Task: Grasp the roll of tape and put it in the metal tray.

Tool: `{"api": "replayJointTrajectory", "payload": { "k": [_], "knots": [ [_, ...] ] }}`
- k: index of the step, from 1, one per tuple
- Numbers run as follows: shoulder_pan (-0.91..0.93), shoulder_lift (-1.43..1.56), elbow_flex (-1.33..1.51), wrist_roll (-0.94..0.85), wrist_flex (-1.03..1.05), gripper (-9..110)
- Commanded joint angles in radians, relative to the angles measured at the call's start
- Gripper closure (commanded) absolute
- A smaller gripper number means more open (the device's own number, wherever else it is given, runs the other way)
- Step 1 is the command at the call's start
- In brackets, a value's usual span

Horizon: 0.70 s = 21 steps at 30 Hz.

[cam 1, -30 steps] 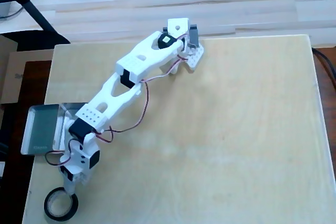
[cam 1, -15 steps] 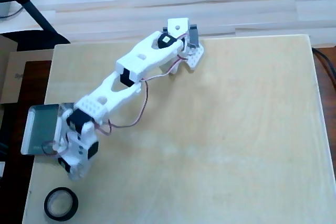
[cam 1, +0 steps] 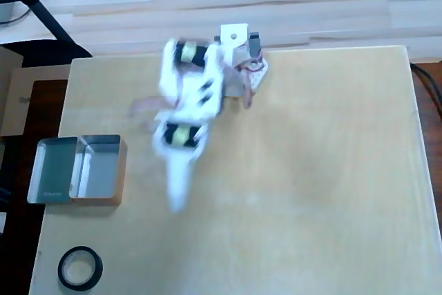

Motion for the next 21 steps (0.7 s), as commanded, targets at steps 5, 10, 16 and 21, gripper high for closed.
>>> {"api": "replayJointTrajectory", "payload": {
  "k": [5, 10, 16, 21],
  "knots": [
    [-0.229, 0.422, -0.11, -0.011, 0.336, 102],
    [-0.327, 0.703, 0.155, -0.011, 0.336, 102],
    [-0.333, 1.135, 0.937, -0.008, 0.319, 102],
    [-0.33, 1.531, 1.571, -0.003, 0.143, 102]
  ]
}}
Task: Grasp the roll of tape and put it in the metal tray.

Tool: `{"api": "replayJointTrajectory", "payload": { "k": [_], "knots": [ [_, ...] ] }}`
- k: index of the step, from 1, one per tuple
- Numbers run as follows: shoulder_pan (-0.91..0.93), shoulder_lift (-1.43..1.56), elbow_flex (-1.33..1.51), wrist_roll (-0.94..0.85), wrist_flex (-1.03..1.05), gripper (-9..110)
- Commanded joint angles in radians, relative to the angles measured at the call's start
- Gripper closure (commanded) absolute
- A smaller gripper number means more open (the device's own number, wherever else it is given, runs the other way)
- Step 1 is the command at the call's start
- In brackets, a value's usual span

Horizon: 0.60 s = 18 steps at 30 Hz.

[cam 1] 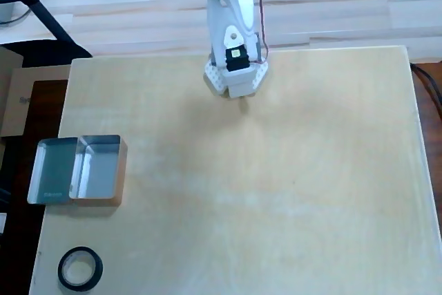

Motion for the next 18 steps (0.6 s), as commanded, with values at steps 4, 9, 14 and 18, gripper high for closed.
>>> {"api": "replayJointTrajectory", "payload": {
  "k": [4, 9, 14, 18],
  "knots": [
    [0.002, 0.561, 0.959, 0.0, -0.087, 102],
    [0.012, 0.968, 1.519, 0.124, -0.288, 102],
    [0.066, 1.005, 1.822, 0.152, -0.43, 102],
    [0.064, 1.005, 1.95, 0.15, -0.471, 102]
  ]
}}
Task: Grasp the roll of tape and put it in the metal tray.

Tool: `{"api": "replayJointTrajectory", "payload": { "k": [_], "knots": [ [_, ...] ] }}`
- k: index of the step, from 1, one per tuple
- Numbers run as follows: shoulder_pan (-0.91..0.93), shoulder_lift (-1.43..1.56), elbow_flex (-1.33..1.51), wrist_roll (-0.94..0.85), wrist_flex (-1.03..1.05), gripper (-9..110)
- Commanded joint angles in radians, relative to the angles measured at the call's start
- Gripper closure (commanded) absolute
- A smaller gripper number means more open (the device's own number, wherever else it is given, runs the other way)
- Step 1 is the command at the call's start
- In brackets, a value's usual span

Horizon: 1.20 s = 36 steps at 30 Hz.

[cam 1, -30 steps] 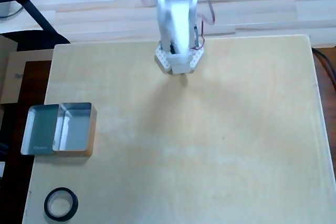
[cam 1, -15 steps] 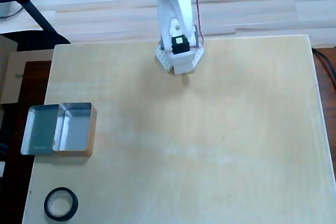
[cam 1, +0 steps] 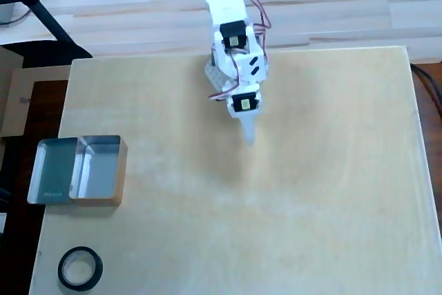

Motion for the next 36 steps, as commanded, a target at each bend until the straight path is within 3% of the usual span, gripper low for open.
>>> {"api": "replayJointTrajectory", "payload": {
  "k": [1, 36],
  "knots": [
    [0.012, 0.281, 0.097, 0.011, -0.031, 102],
    [0.006, 0.282, 0.204, 0.009, -0.037, 102]
  ]
}}
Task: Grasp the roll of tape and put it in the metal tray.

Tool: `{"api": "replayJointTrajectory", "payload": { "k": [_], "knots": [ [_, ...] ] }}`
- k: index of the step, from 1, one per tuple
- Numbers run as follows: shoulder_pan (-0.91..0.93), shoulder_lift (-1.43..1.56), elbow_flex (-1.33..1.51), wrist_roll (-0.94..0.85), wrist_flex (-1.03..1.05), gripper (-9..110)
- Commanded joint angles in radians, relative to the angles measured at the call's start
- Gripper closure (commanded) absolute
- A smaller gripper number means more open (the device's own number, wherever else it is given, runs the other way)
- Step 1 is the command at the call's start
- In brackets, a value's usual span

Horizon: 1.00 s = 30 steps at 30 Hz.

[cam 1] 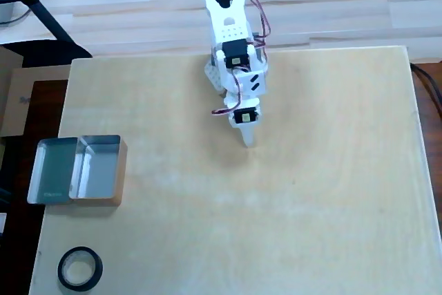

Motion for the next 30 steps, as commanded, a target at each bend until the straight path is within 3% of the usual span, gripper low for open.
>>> {"api": "replayJointTrajectory", "payload": {
  "k": [1, 30],
  "knots": [
    [0.008, 0.275, -0.003, 0.009, -0.015, 102],
    [0.071, 0.29, 0.006, 0.009, -0.002, 102]
  ]
}}
